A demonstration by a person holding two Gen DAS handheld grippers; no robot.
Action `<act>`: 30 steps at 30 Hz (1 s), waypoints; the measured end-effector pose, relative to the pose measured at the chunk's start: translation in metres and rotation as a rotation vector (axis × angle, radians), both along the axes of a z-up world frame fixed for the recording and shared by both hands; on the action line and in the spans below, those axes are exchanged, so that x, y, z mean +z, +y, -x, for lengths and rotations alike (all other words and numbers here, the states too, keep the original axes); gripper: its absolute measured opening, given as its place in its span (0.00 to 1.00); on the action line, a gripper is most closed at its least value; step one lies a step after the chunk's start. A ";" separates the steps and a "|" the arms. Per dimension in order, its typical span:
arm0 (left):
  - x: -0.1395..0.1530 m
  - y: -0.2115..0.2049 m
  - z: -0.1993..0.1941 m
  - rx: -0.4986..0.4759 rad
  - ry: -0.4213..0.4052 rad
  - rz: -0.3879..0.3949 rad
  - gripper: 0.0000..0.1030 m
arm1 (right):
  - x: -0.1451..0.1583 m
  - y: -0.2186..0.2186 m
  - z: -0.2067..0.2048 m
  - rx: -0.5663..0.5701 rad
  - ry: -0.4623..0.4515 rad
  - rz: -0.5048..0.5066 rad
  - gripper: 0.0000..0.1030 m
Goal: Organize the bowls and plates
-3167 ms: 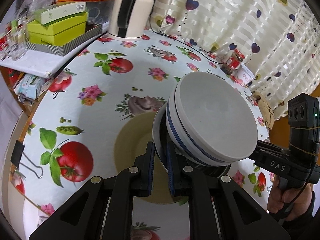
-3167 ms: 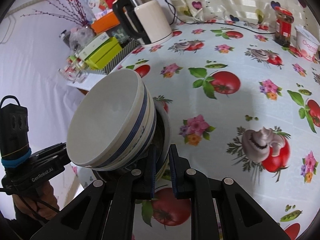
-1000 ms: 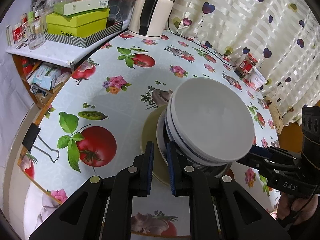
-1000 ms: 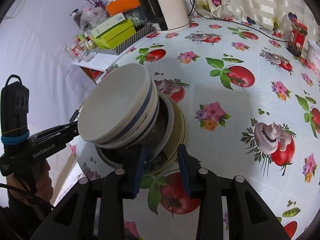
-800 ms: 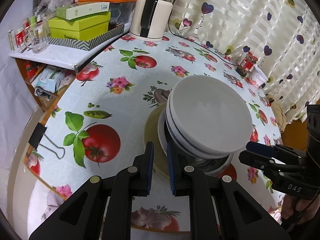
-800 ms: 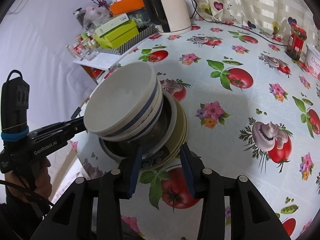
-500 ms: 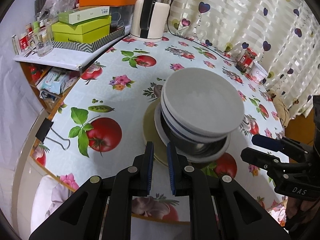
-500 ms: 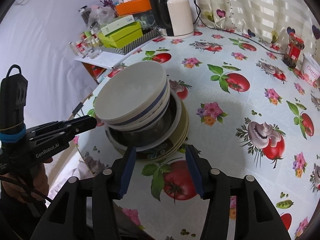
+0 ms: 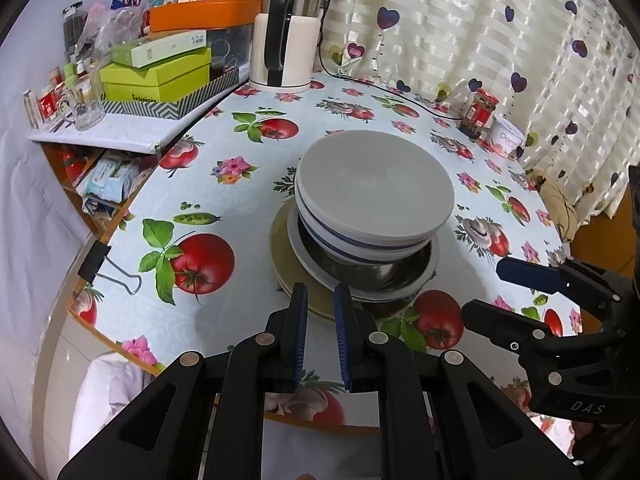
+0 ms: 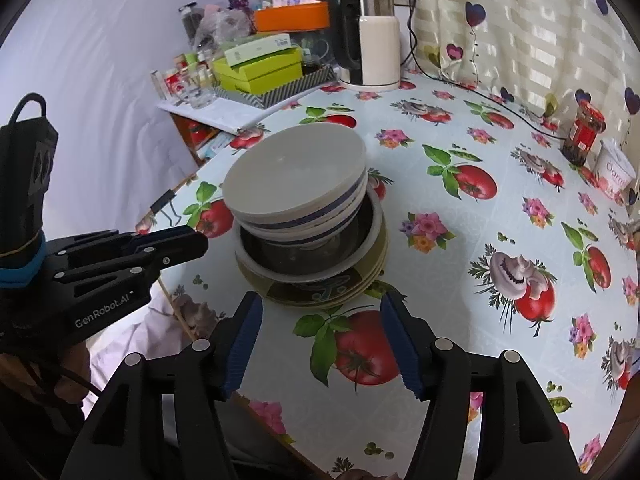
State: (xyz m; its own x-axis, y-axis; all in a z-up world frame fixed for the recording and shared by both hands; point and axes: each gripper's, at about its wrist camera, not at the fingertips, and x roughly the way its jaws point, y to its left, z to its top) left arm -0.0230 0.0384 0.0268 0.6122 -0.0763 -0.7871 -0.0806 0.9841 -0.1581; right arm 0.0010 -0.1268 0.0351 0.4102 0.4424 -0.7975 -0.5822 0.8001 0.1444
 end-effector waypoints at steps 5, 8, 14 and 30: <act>0.000 -0.003 0.001 0.004 0.002 -0.015 0.14 | 0.002 0.001 0.003 0.001 -0.020 0.011 0.61; -0.001 -0.004 0.002 0.006 0.005 -0.012 0.14 | 0.001 0.002 0.003 0.001 -0.019 0.014 0.62; -0.006 -0.006 0.001 0.000 0.016 -0.005 0.14 | -0.001 0.005 0.005 0.009 -0.016 0.023 0.64; -0.016 -0.003 -0.004 0.003 0.039 0.002 0.14 | -0.010 0.011 0.003 0.022 -0.009 0.043 0.67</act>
